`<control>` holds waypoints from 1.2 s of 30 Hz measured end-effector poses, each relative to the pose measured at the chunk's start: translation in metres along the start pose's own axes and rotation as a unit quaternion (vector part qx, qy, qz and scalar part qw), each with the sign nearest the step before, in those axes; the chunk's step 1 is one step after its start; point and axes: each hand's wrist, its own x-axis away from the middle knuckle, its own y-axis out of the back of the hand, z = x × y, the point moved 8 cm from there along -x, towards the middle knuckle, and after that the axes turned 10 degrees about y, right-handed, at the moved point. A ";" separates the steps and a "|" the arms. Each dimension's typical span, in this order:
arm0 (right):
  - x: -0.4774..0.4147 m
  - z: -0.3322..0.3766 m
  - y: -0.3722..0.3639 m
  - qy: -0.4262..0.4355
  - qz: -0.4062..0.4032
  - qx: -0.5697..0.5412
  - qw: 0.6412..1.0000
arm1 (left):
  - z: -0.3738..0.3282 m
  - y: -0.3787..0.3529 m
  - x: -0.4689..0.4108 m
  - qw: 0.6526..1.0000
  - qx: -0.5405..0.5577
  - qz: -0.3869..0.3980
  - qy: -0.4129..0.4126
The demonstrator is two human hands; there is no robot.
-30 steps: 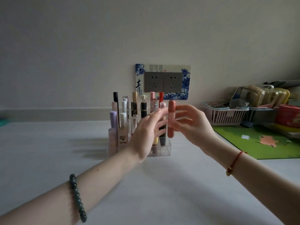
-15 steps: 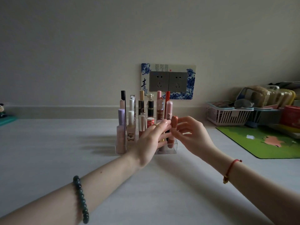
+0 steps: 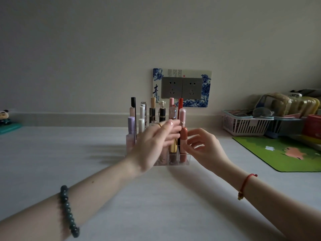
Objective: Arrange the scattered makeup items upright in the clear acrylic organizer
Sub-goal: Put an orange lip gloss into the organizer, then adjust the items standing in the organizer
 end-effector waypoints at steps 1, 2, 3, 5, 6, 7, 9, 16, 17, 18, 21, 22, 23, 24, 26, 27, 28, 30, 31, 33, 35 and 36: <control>0.000 -0.001 0.000 -0.003 0.001 -0.001 1.000 | -0.008 0.010 0.002 0.999 -0.014 -0.015 -0.036; 0.000 -0.001 0.001 -0.005 0.003 -0.001 1.000 | -0.013 0.024 0.005 0.997 -0.022 -0.038 -0.068; 0.000 -0.001 0.001 -0.006 0.007 0.000 1.000 | -0.016 0.038 0.008 0.993 -0.027 -0.066 -0.093; 0.000 -0.001 0.002 -0.008 0.010 0.004 1.000 | -0.013 0.068 0.013 0.982 -0.051 -0.132 -0.122; -0.001 -0.001 0.003 -0.009 0.008 0.003 1.000 | -0.008 0.081 0.015 0.975 -0.076 -0.167 -0.126; -0.001 -0.001 0.003 -0.009 0.005 0.001 1.000 | -0.002 0.091 0.016 0.966 -0.107 -0.199 -0.125; -0.001 -0.001 0.004 -0.009 0.003 -0.001 1.000 | 0.011 0.105 0.017 0.951 -0.162 -0.240 -0.111; 0.001 -0.005 -0.002 -0.010 0.002 0.000 1.000 | 0.051 0.117 0.016 0.941 -0.228 -0.245 -0.044; 0.001 -0.005 -0.003 -0.009 0.001 0.000 1.000 | 0.055 0.118 0.015 0.941 -0.227 -0.247 -0.032; 0.002 -0.005 -0.003 -0.008 -0.001 0.002 1.000 | 0.059 0.119 0.015 0.942 -0.223 -0.250 -0.023; 0.002 -0.004 -0.002 -0.007 -0.007 0.003 1.000 | 0.067 0.121 0.014 0.945 -0.212 -0.249 -0.002; 0.002 -0.004 -0.002 -0.008 -0.009 0.003 1.000 | 0.068 0.121 0.014 0.946 -0.212 -0.247 0.005; 0.002 -0.005 -0.002 -0.008 -0.010 0.004 1.000 | 0.070 0.120 0.014 0.945 -0.214 -0.245 0.012; 0.003 -0.005 -0.002 -0.009 -0.010 0.005 1.000 | 0.071 0.120 0.014 0.945 -0.217 -0.244 0.018; 0.003 -0.005 -0.002 -0.012 -0.012 0.004 1.000 | 0.072 0.119 0.014 0.944 -0.221 -0.244 0.029; 0.003 -0.005 -0.003 -0.014 -0.012 0.004 1.000 | 0.073 0.118 0.014 0.943 -0.223 -0.245 0.032; 0.004 -0.005 -0.003 -0.015 -0.011 0.006 1.000 | 0.073 0.118 0.014 0.943 -0.225 -0.245 0.033; 0.005 -0.004 -0.003 -0.016 -0.008 0.009 1.000 | 0.074 0.119 0.014 0.942 -0.228 -0.245 0.035; 0.005 -0.004 -0.003 -0.017 -0.007 0.010 1.000 | 0.075 0.119 0.014 0.941 -0.231 -0.246 0.036; 0.004 0.000 0.001 -0.016 -0.014 0.013 1.000 | 0.077 0.120 0.014 0.939 -0.233 -0.248 0.041; -0.002 0.010 0.010 -0.007 -0.034 0.021 0.999 | 0.078 0.120 0.013 0.940 -0.230 -0.249 0.045; -0.007 0.017 0.016 0.004 -0.049 0.026 0.998 | 0.078 0.120 0.013 0.941 -0.227 -0.248 0.045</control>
